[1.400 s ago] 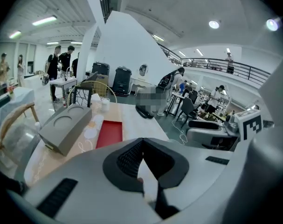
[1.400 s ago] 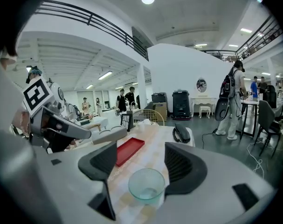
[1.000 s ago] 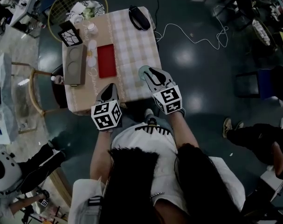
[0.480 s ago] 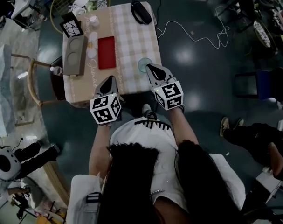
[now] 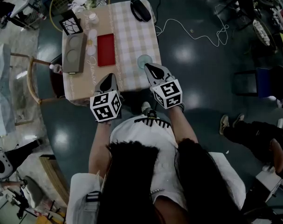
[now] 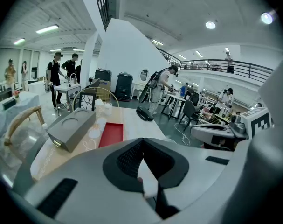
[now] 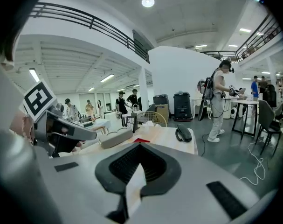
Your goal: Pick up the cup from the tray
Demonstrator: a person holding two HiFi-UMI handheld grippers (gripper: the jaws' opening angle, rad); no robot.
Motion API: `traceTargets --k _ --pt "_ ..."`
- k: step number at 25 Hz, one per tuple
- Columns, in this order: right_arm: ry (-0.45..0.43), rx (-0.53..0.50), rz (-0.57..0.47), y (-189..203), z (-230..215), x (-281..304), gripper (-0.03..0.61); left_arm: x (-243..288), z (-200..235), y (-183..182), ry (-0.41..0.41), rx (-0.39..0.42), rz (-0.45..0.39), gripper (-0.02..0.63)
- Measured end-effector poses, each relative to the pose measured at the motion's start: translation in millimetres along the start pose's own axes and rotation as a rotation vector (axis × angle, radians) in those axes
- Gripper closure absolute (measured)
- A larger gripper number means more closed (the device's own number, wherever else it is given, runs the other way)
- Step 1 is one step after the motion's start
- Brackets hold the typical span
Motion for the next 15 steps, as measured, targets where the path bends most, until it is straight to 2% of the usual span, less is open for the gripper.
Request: traceTargets --k 15 --pt "0.004 -0.009 0.013 2.8 0.3 1.3 0.574 2.9 -0.6 4.3 0.018 -0.02 0.019 0.606"
Point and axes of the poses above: the fingertips, and each gripper's own axes: x forward along the fingers, z to its left, y out of its underside, the point moved 4 cm from there along -x, backward along the fingers, and after that the axes turned 8 degrees about -y, right-handed, at the moved point
